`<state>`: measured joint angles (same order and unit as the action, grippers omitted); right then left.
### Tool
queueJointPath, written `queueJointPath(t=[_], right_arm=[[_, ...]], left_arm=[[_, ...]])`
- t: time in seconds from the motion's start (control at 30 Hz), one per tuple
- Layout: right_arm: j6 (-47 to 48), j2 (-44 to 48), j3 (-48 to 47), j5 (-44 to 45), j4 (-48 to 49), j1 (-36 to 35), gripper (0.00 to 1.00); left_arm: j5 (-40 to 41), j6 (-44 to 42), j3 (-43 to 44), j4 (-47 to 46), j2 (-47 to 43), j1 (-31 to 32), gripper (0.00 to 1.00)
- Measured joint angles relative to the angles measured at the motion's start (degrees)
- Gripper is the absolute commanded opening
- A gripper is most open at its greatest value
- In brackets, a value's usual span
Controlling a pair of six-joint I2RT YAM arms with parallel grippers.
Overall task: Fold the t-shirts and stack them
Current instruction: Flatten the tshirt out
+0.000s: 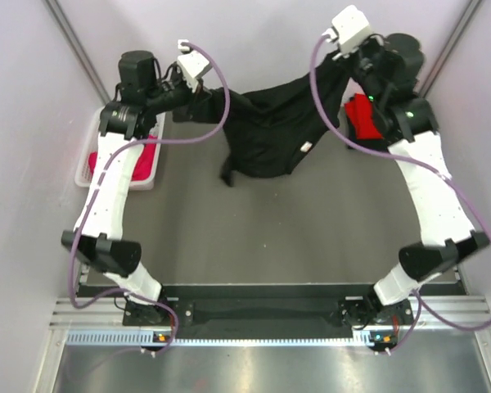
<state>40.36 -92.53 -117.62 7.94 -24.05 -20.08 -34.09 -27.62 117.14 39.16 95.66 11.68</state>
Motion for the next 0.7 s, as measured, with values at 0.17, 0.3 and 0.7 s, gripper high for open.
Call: queueJointPath(t=[0.17, 0.3, 0.7], right_arm=[[-3.3, 9.5, 1.6, -0.3, 0.2, 0.0, 0.00], [-6.1, 18.8, 9.3, -1.9, -1.4, 0.0, 0.00], [-5.9, 19.3, 39.8, -4.7, -7.3, 0.8, 0.00]], left_arm=[[3.0, -4.9, -7.5, 3.6, -9.7, 0.9, 0.00], [3.8, -6.9, -15.4, 9.6, -17.9, 0.8, 0.00], [5.3, -2.0, -44.4, 13.8, -29.9, 0.9, 0.52]])
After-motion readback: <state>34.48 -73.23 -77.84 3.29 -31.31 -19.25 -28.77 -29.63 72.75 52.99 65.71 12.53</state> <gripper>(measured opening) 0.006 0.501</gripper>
